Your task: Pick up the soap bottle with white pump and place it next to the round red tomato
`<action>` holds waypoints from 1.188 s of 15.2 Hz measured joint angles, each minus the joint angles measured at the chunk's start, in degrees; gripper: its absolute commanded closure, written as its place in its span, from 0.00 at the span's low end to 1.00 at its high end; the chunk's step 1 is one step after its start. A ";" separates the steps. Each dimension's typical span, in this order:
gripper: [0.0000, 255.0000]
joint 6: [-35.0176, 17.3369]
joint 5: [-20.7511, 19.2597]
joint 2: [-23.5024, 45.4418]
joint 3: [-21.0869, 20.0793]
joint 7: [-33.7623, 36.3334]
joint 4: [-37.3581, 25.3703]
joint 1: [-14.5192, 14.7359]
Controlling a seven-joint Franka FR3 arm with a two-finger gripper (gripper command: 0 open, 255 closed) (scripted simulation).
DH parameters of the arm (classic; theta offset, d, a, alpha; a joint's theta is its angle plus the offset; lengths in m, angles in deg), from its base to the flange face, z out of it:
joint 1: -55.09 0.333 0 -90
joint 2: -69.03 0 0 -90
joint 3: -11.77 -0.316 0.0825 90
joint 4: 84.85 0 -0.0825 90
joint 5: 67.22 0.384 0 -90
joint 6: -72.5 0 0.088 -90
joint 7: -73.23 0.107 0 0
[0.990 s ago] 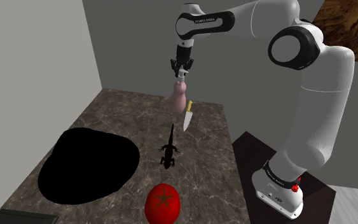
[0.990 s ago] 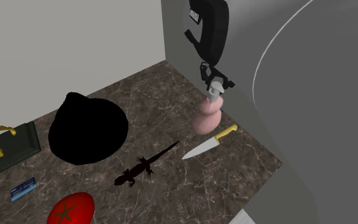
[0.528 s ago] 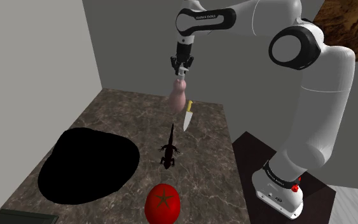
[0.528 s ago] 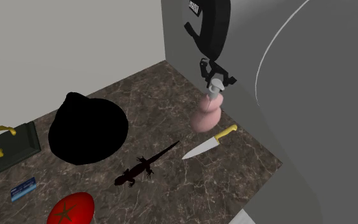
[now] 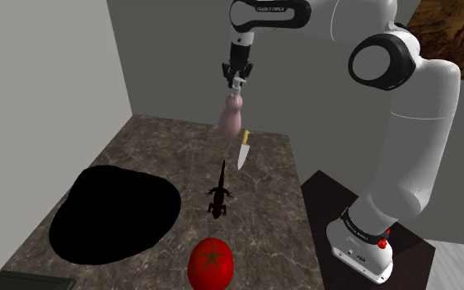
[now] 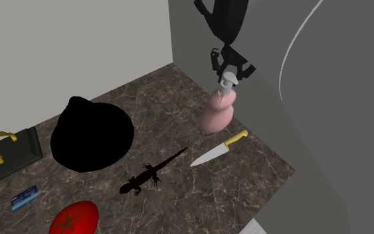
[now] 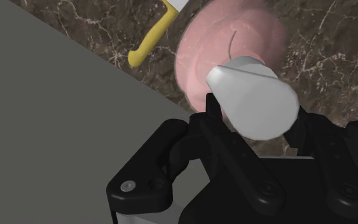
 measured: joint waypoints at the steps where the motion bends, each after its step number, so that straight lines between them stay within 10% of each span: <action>1: 1.00 0.79 0.01 -0.03 0.03 -0.05 -0.76 -0.07; 18: 1.00 16.37 0.14 4.51 -0.04 0.81 -20.91 -0.41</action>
